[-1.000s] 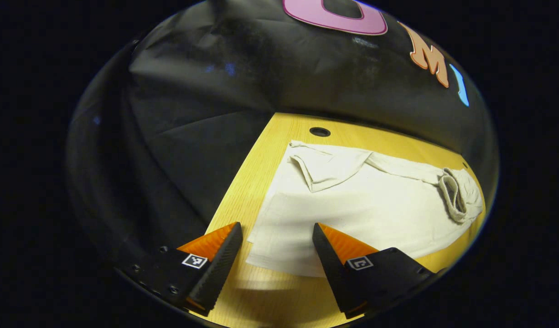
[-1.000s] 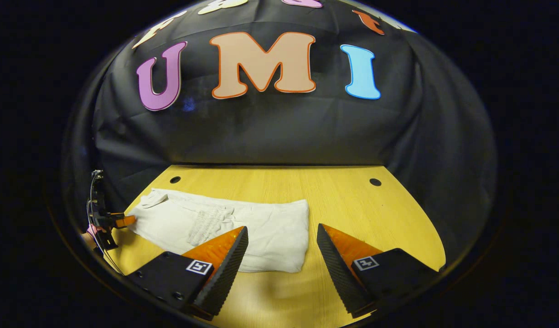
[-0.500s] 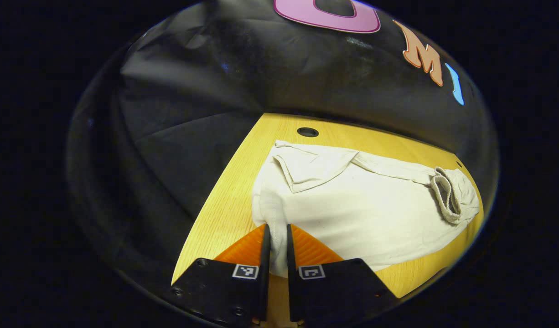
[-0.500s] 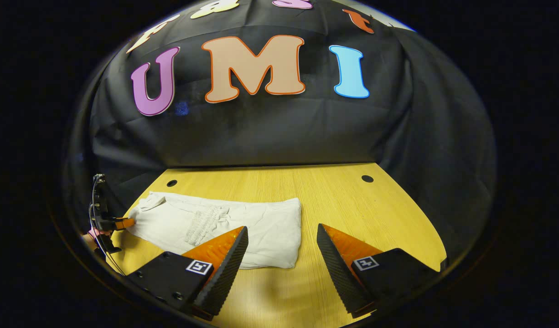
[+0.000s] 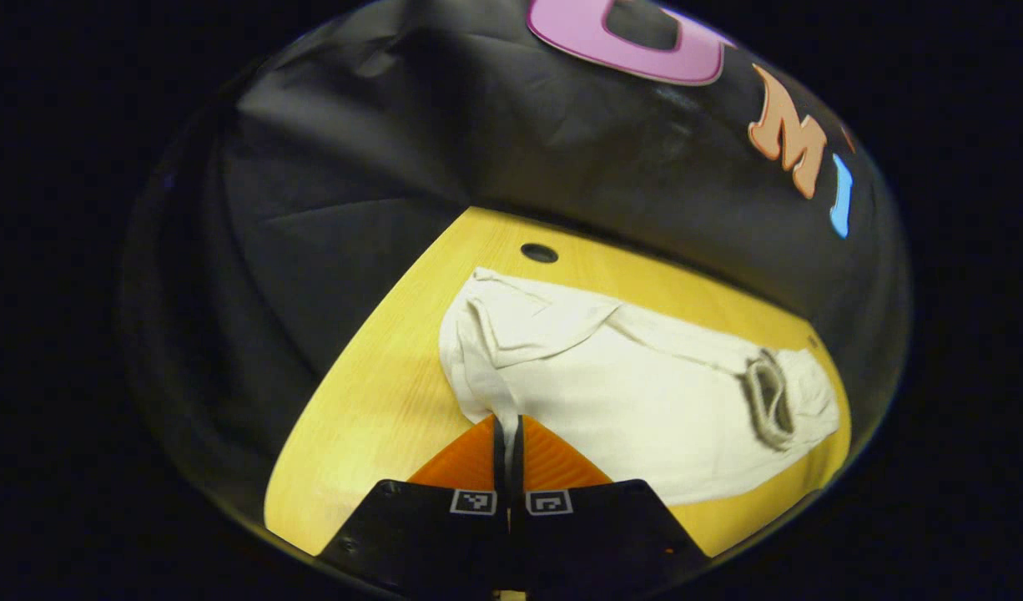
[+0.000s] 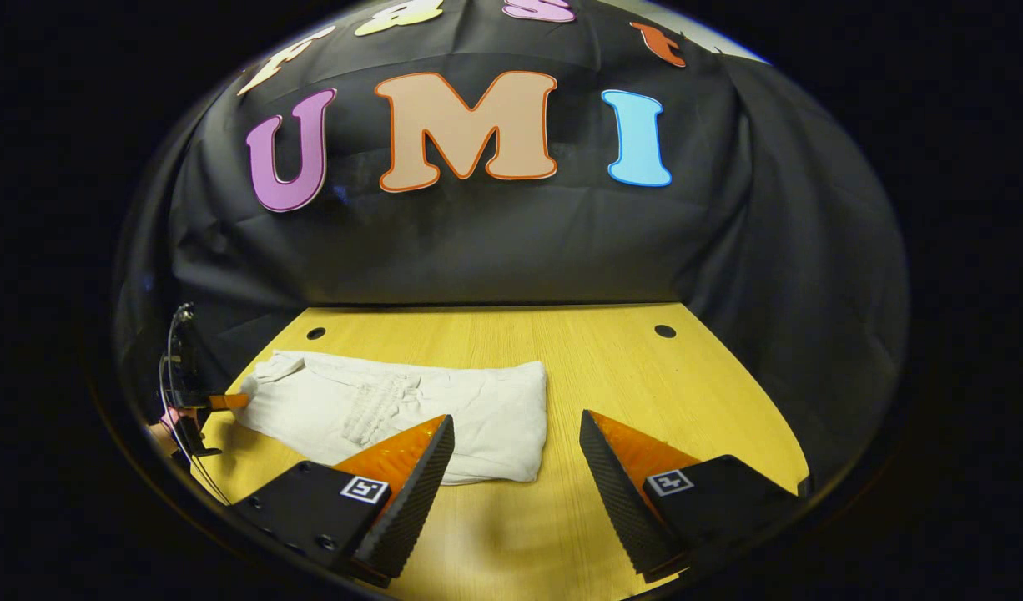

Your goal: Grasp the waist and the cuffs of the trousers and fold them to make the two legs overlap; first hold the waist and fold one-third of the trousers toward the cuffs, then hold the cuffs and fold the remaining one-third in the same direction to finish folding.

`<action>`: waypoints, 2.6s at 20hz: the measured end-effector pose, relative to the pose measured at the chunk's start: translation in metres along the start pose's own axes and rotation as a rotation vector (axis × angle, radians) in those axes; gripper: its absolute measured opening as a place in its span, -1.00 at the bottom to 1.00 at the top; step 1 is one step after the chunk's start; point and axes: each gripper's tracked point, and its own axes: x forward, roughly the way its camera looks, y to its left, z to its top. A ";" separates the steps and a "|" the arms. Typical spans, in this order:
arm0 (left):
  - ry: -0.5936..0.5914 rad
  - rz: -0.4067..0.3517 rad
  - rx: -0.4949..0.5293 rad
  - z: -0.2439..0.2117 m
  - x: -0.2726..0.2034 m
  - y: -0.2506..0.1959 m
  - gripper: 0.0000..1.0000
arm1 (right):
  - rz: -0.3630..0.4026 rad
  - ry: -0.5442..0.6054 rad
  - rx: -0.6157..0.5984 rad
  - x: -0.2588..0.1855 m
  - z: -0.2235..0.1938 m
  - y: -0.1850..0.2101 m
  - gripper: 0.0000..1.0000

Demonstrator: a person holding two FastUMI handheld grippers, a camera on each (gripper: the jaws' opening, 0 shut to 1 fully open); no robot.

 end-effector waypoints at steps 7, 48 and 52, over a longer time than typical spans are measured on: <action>-0.101 -0.222 -0.155 0.056 -0.035 -0.096 -1.00 | 0.009 -0.020 0.025 -0.009 0.001 -0.009 0.93; 0.042 -0.361 0.290 -0.055 -0.105 -0.384 0.90 | 0.172 -0.059 0.079 -0.025 -0.005 -0.067 0.93; -0.004 -0.271 0.320 -0.042 -0.120 -0.359 0.89 | 0.191 -0.067 0.083 -0.029 -0.011 -0.056 0.83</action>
